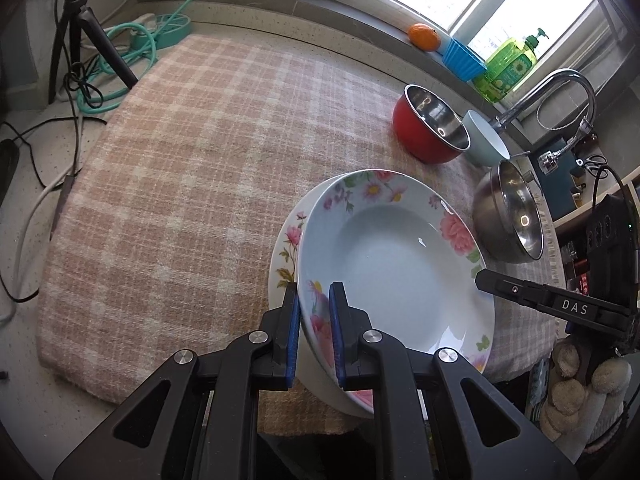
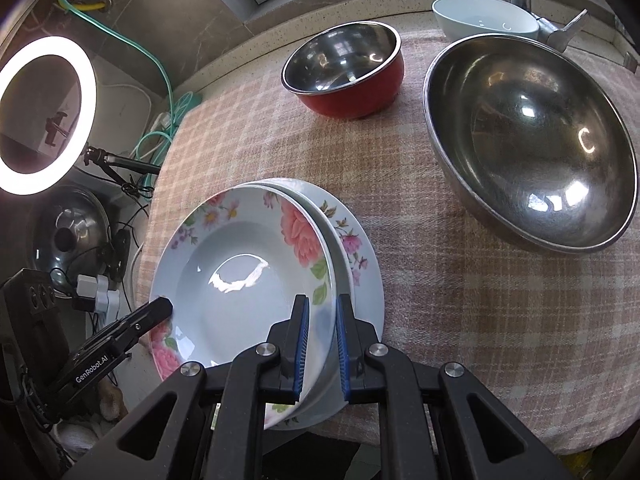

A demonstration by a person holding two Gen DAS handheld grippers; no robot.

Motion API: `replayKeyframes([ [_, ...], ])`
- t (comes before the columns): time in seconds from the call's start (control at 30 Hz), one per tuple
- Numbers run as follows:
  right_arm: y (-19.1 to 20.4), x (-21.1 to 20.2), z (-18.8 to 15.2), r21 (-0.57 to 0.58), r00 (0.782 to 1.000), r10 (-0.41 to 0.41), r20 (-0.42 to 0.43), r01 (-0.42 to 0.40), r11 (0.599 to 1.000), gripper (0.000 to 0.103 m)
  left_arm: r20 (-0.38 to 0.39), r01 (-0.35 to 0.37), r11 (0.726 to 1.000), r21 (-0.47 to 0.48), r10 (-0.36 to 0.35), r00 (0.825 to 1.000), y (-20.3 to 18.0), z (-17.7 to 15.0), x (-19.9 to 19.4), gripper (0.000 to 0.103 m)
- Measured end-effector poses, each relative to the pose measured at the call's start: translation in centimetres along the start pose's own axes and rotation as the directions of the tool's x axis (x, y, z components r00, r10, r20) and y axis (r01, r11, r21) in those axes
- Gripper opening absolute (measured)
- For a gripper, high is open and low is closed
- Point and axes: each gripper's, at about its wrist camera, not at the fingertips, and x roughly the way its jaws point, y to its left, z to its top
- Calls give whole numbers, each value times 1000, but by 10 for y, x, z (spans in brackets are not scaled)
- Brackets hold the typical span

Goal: Organize plates and bowls
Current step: 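Carry the pink-rose plate over the plate stack and lower it on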

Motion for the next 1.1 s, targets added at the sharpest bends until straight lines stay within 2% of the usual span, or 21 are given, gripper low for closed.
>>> replayKeyframes([
  [0.57,7,1,-5,-50,999,-47,13,48,998,12,-28,-64,996,57,66,997,-4,-5,8,15],
  [0.77,10,2,-6,-73,998,-64,21,65,995,12,-20,-126,985,115,129,991,-14,-6,11,18],
  [1.1,17,1,-8,-113,994,-102,35,106,988,14,-28,-140,981,133,145,989,-18,-6,14,20],
])
